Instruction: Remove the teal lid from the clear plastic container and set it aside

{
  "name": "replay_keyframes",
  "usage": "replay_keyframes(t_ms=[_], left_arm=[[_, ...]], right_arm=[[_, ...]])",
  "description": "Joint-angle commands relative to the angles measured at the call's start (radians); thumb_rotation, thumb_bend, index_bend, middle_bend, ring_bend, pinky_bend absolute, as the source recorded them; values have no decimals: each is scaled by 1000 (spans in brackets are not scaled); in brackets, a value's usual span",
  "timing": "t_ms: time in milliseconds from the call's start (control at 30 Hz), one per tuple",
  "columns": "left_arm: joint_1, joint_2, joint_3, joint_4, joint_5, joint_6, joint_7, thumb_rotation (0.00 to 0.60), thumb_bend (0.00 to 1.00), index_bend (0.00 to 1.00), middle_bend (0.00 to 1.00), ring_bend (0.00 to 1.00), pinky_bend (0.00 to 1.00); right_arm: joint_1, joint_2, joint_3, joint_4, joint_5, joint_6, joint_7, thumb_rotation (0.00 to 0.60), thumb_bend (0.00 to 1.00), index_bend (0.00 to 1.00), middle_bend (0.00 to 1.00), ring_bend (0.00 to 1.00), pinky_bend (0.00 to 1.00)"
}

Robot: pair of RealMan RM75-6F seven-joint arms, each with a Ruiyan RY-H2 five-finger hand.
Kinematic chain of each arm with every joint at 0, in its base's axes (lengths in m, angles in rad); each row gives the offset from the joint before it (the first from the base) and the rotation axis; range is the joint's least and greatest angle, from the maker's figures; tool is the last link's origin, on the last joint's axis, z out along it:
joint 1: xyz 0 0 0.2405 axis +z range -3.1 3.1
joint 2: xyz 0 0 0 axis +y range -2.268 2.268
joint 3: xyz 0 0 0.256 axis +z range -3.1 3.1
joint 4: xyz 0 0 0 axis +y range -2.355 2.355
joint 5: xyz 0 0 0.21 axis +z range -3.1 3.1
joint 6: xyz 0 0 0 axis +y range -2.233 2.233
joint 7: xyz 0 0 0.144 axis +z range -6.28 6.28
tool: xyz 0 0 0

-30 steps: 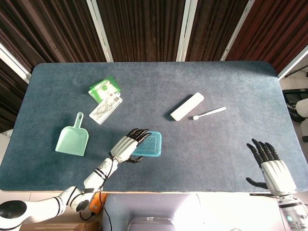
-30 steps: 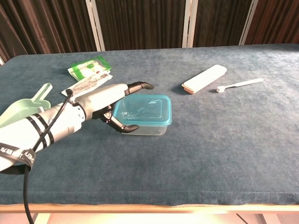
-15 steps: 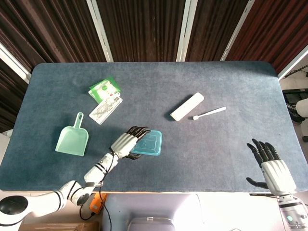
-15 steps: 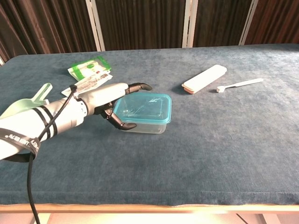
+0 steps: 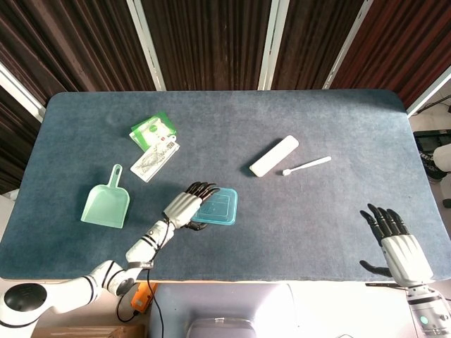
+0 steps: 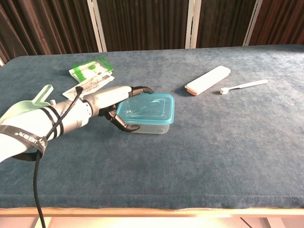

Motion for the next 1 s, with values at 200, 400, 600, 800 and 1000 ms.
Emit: replay_keyframes(t_ms=[200, 400, 600, 800, 1000], left_arm=[[1, -4, 13, -2, -11, 3, 30, 600, 286, 0, 394, 252, 394], [10, 4, 41, -47, -9, -1, 53, 600, 276, 0, 571, 414, 607], [35, -1, 69, -120, 2, 40, 102, 600, 272, 0, 594, 439, 634], [49, -19, 71, -155, -14, 60, 145, 600, 272, 0, 610, 453, 648], [53, -24, 60, -155, -47, 53, 164, 600, 272, 0, 613, 460, 653]], right_arm=[[8, -9, -4, -2, -8, -13, -18, 600, 86, 0, 0, 0, 0], [37, -36, -7, 9, -41, -44, -57, 600, 86, 0, 0, 0, 0], [140, -79, 13, 16, -79, -161, -87, 600, 85, 0, 0, 0, 0], [264, -156, 31, 28, -120, -285, -43, 600, 132, 112, 0, 0, 0], [353, -269, 34, 106, -183, -323, -1, 600, 208, 357, 0, 0, 0]])
